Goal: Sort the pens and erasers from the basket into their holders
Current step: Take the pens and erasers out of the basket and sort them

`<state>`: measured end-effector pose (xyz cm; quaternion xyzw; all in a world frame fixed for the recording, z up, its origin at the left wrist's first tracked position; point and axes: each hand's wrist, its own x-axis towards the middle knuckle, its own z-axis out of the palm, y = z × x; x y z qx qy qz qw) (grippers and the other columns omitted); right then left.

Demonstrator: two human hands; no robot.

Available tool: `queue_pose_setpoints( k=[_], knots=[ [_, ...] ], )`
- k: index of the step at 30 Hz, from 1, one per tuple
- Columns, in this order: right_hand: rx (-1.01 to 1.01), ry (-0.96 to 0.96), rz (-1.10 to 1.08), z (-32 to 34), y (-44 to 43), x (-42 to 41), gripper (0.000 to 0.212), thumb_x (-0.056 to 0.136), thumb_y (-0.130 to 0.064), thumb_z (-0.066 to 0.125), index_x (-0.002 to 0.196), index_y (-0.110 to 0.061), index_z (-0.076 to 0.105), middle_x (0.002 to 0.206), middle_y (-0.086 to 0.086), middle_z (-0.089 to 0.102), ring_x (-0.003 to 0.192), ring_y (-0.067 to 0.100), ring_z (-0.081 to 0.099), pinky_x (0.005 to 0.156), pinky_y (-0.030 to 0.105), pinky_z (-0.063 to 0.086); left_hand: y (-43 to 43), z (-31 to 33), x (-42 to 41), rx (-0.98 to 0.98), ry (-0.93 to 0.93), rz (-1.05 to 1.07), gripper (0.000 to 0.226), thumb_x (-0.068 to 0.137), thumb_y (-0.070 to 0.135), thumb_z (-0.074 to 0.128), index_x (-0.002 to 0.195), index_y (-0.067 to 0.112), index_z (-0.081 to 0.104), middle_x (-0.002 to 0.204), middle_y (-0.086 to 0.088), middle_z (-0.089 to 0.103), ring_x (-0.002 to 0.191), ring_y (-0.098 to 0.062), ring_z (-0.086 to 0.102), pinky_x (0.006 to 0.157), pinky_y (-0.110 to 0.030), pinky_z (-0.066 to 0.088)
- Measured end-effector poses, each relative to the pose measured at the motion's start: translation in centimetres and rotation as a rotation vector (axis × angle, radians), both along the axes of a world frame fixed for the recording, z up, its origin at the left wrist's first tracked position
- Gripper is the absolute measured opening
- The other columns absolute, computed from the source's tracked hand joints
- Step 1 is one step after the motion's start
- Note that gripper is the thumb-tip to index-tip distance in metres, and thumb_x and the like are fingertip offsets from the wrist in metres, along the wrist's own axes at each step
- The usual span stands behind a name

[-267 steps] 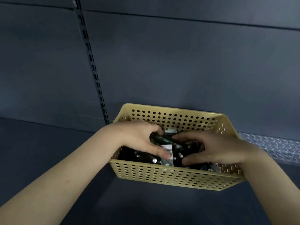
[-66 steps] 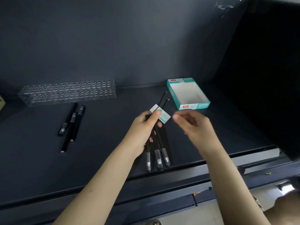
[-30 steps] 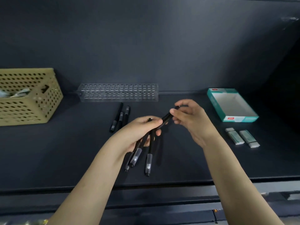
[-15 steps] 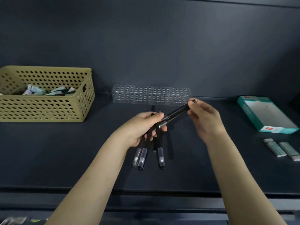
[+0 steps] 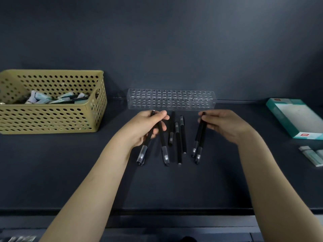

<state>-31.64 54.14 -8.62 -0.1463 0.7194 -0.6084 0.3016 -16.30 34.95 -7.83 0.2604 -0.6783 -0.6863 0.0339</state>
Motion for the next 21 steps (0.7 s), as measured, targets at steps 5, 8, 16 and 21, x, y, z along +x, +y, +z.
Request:
queue_pose_setpoints(
  k=[5,8,16,21],
  knots=[
    [0.045,0.170,0.012,-1.8,-2.4,0.1,0.016,0.086,-0.003,0.069,0.101,-0.010,0.068,0.094,0.005,0.066,0.087,0.012,0.064,0.072,0.014,0.055,0.2,-0.6,-1.2,-0.034,0.010,0.068,0.025,0.096,0.034,0.056,0.091,0.011,0.063,0.065,0.001,0.069,0.044,-0.006,0.044,0.042,-0.018,0.036],
    [0.135,0.308,0.015,-3.0,-2.9,-0.1,0.025,0.081,-0.012,0.077,0.105,-0.016,0.071,0.096,0.001,0.068,0.085,0.009,0.066,0.079,0.019,0.055,0.2,-0.7,-1.7,-0.107,0.009,0.092,0.026,0.097,0.039,0.053,0.091,0.015,0.062,0.072,0.003,0.073,0.046,-0.005,0.046,0.045,-0.018,0.033],
    [0.113,0.535,-0.027,-2.2,-3.1,2.4,0.010,0.085,-0.026,0.072,0.094,-0.021,0.074,0.086,-0.011,0.073,0.083,-0.001,0.066,0.080,0.016,0.050,0.3,-0.7,-2.3,-0.157,0.037,0.150,0.026,0.097,0.043,0.049,0.092,0.021,0.062,0.080,0.008,0.075,0.062,-0.004,0.052,0.059,-0.023,0.036],
    [0.021,0.273,0.270,-0.2,-3.1,5.5,0.008,0.086,-0.024,0.071,0.094,-0.022,0.072,0.083,-0.006,0.074,0.069,0.000,0.063,0.060,0.016,0.046,0.5,-0.6,-2.7,-0.115,0.121,0.211,0.024,0.098,0.039,0.050,0.089,0.020,0.062,0.078,0.006,0.075,0.052,0.001,0.050,0.057,-0.020,0.036]
  ],
)
